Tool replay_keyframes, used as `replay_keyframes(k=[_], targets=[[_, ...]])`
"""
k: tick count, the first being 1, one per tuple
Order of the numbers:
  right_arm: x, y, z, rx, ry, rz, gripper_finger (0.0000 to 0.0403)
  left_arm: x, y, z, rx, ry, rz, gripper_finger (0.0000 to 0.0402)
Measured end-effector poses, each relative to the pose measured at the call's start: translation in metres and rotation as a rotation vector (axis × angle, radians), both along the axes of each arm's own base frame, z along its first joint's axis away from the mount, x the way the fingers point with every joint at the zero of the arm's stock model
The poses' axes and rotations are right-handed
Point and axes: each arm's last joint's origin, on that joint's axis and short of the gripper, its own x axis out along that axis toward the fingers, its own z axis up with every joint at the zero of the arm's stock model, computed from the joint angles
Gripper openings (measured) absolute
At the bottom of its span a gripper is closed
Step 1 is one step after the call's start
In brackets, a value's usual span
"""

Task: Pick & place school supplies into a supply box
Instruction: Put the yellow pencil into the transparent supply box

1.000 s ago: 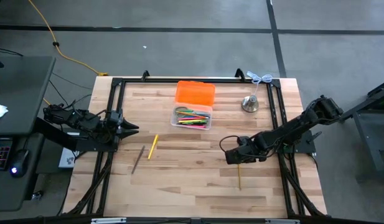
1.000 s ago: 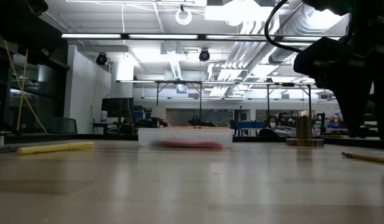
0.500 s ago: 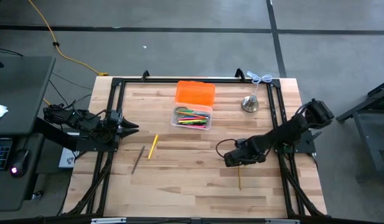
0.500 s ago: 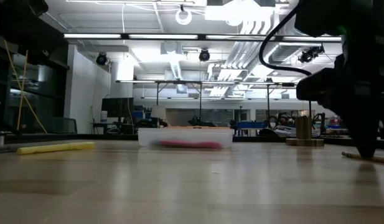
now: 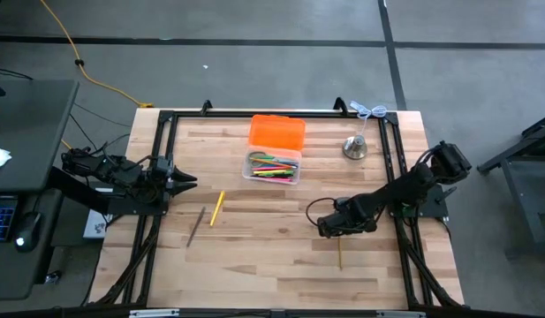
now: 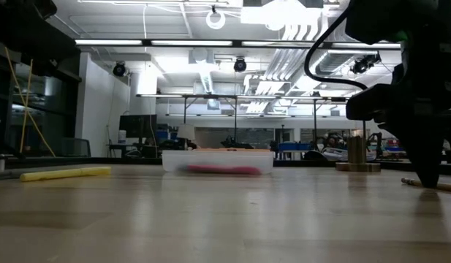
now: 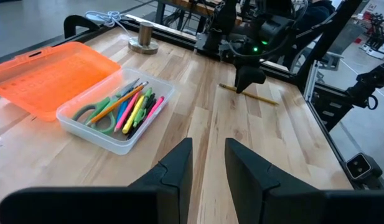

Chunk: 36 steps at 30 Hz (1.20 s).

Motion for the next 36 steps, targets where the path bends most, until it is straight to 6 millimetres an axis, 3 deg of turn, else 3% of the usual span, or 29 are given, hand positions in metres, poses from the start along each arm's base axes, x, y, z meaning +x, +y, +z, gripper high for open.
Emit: replay_keyframes(k=[36], targets=[[-0.0010,-0.0008,-0.0010,-0.009,0.008,-0.012,0.0185,0.0000,0.0000,0.0000,0.000,0.000,0.000,0.0122]])
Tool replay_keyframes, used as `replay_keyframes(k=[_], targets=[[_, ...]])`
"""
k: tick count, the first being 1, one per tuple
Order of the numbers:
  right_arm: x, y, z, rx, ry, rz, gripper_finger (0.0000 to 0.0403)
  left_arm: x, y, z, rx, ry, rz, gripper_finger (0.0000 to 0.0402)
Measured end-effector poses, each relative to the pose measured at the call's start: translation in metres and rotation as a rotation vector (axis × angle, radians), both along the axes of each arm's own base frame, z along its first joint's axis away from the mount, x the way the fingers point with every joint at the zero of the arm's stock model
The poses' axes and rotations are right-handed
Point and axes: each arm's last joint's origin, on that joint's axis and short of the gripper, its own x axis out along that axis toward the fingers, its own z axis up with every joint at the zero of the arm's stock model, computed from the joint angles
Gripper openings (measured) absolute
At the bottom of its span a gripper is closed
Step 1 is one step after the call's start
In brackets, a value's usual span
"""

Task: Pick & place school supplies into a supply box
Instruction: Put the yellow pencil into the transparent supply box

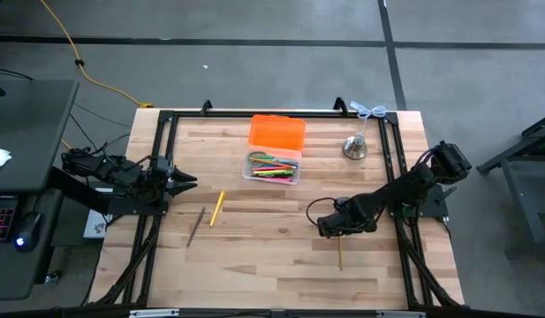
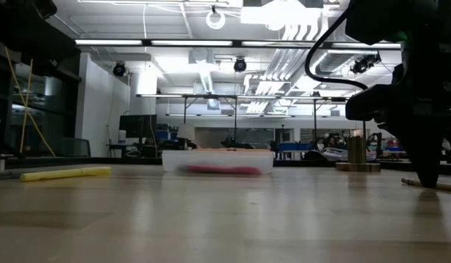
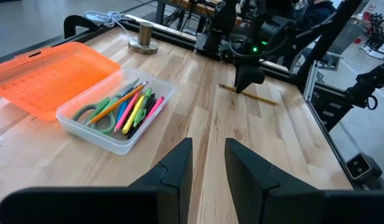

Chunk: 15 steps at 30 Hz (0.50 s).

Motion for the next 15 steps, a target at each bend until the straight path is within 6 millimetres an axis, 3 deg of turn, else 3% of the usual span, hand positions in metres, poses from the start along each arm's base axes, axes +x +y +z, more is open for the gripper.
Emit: replay_keyframes(k=[8,15], targets=[[-0.003,-0.006,0.000,0.005,0.061,-0.041,0.0183,0.000,0.000,0.000,0.000,0.000,-0.001,0.0122],[-0.002,-0.014,0.000,0.019,0.085,-0.049,0.0148,0.000,0.000,0.000,0.000,0.000,0.000,0.0122]])
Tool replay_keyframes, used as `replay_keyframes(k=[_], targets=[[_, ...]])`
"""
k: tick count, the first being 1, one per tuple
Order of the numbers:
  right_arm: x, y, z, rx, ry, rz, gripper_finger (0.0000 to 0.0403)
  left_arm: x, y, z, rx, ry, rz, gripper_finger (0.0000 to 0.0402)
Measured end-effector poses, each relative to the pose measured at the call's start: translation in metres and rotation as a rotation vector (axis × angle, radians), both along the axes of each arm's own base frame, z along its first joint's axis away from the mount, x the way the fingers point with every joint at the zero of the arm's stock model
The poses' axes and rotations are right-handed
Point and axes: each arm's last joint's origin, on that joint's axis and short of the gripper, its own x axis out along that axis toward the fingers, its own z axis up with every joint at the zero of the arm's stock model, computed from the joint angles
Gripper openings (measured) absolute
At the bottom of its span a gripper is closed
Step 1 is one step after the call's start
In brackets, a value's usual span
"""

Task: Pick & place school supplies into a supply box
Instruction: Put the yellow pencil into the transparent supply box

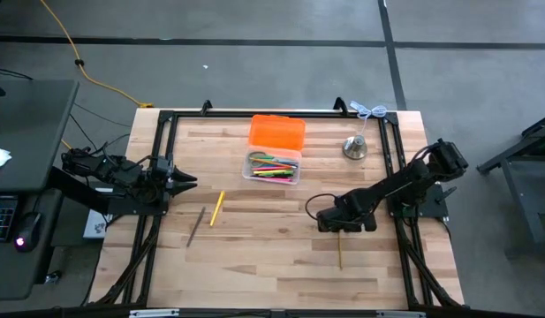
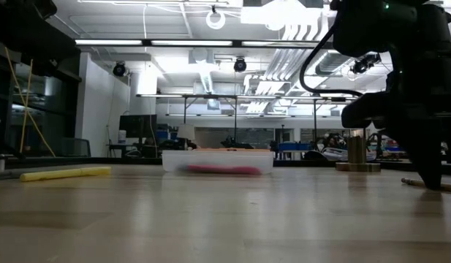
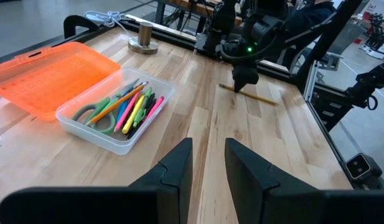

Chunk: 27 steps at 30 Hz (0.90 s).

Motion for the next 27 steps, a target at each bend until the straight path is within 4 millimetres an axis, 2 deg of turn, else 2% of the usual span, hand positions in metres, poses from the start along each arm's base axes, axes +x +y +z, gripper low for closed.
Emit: replay_keyframes(k=[16,23,27], targets=[[-0.0037,-0.0020,0.0002,-0.008,0.042,0.004,0.0062,0.0000,0.0000,-0.0001,0.000,0.000,0.000,0.0122],[-0.0049,-0.0021,0.0002,-0.003,0.055,0.018,0.0012,0.0000,0.0000,-0.0001,0.000,0.000,0.000,0.0122],[-0.0048,-0.0019,0.0003,0.012,0.056,0.042,0.0006,0.0000,0.0000,-0.0001,0.000,0.000,0.000,0.0122]])
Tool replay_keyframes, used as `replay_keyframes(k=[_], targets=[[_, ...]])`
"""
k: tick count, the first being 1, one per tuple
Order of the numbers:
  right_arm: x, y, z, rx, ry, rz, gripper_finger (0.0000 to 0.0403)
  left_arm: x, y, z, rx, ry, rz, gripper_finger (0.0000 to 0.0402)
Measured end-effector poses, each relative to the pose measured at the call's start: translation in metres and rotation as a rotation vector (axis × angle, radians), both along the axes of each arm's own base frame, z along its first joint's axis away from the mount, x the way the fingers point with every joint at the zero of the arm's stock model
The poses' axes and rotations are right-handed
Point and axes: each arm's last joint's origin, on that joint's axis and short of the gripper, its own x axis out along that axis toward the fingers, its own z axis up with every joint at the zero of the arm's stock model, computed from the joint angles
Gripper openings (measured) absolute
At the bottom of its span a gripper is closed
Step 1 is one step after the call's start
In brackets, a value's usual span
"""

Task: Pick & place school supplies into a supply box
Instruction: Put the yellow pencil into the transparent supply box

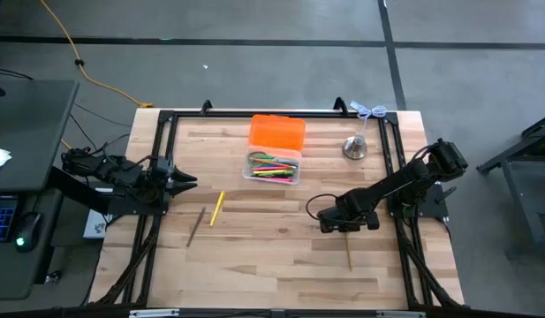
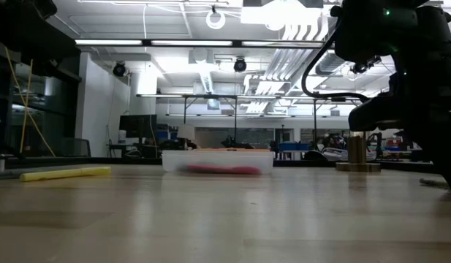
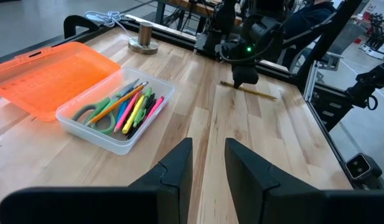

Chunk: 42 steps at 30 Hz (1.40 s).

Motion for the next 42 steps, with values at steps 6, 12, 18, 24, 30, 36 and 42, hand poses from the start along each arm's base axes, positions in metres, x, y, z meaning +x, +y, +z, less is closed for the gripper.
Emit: replay_keyframes(k=[6,12,18,24,30,36,42], targets=[[0.007,0.002,0.007,0.015,-0.017,0.033,0.0003,0.000,0.000,0.000,0.000,0.000,0.000,0.0122],[0.019,0.005,0.024,-0.004,-0.037,0.076,0.0002,0.000,0.000,0.000,0.000,0.000,0.000,0.0122],[0.035,0.008,0.050,-0.035,-0.091,0.111,0.0001,0.000,0.000,0.000,0.000,0.000,0.000,0.0122],[0.054,0.004,0.082,-0.108,-0.180,0.139,0.0001,0.000,0.000,0.000,0.000,0.000,0.000,0.0122],[0.071,-0.011,0.114,-0.202,-0.262,0.185,0.0000,0.000,0.000,0.000,-0.001,-0.002,0.001,0.0122],[0.085,-0.034,0.142,-0.267,-0.340,0.243,0.0000,0.000,0.000,0.000,-0.002,-0.002,0.001,0.0122],[0.095,-0.057,0.164,-0.318,-0.396,0.295,0.0000,0.000,0.000,0.000,-0.001,-0.002,0.001,0.0122]])
